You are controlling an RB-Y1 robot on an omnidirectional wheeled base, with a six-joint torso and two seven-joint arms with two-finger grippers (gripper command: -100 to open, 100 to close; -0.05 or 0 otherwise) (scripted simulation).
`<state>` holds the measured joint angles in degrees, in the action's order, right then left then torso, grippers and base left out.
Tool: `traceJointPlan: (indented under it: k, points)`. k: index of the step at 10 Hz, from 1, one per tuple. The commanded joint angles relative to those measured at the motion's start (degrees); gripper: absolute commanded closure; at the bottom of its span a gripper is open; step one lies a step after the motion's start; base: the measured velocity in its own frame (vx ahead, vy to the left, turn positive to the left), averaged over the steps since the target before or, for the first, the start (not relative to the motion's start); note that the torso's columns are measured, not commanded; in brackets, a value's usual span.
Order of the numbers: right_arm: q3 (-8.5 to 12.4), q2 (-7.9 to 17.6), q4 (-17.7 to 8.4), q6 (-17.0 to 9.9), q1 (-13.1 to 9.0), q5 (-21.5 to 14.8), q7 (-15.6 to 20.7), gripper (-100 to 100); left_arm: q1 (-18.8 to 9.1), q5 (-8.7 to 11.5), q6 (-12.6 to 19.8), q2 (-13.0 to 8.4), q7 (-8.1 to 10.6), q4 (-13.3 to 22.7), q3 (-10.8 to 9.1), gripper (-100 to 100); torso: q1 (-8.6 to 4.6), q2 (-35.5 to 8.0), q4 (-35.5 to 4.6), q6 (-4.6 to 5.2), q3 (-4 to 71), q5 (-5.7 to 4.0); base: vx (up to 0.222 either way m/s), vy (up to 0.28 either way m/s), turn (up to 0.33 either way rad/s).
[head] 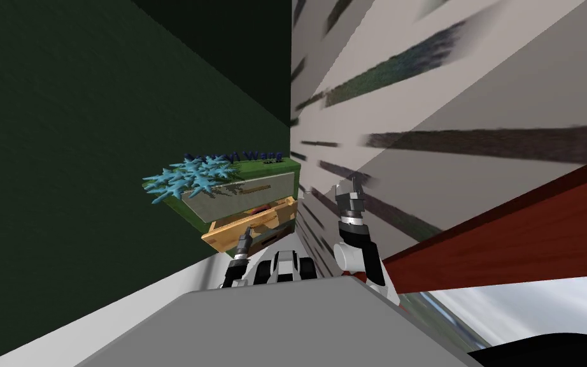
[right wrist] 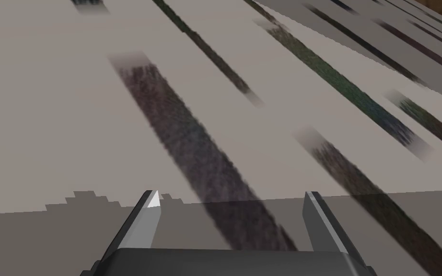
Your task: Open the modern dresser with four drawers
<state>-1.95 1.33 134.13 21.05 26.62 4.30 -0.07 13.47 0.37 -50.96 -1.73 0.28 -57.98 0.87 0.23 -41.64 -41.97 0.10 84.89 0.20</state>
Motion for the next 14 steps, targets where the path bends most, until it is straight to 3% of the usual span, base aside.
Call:
traceJointPlan:
  k: [1,3,4,14]
  points:
    - [0.00,0.00,0.00,0.00,0.00,0.00,0.00,0,0.40,-0.27,0.81,0.23,-0.10,-0.15,0.41,100,-0.05,-0.28,-0.02,-0.05,-0.13,0.00,-0.178,-0.078,0.023]
    - [-0.01,-0.01,0.00,0.00,-0.02,0.00,0.00,0,0.73,-0.48,1.46,0.41,-0.17,-0.28,0.74,100,-0.12,-0.40,0.09,-0.03,-0.28,0.07,-0.186,-0.092,0.019]
    - [-0.01,-0.01,0.00,0.00,-0.02,0.00,0.00,0,-0.55,-0.24,2.29,-0.12,0.14,-1.81,0.32,-100,-0.12,-0.29,0.11,0.01,-0.21,0.08,-0.125,-0.058,0.025]
    - [0.00,0.00,0.00,0.00,0.00,0.00,0.00,0,-7.28,0.11,17.58,-1.38,0.64,-10.88,-0.59,-100,-0.19,-0.60,-0.30,-0.10,-0.29,-0.19,-0.061,-0.004,0.022]
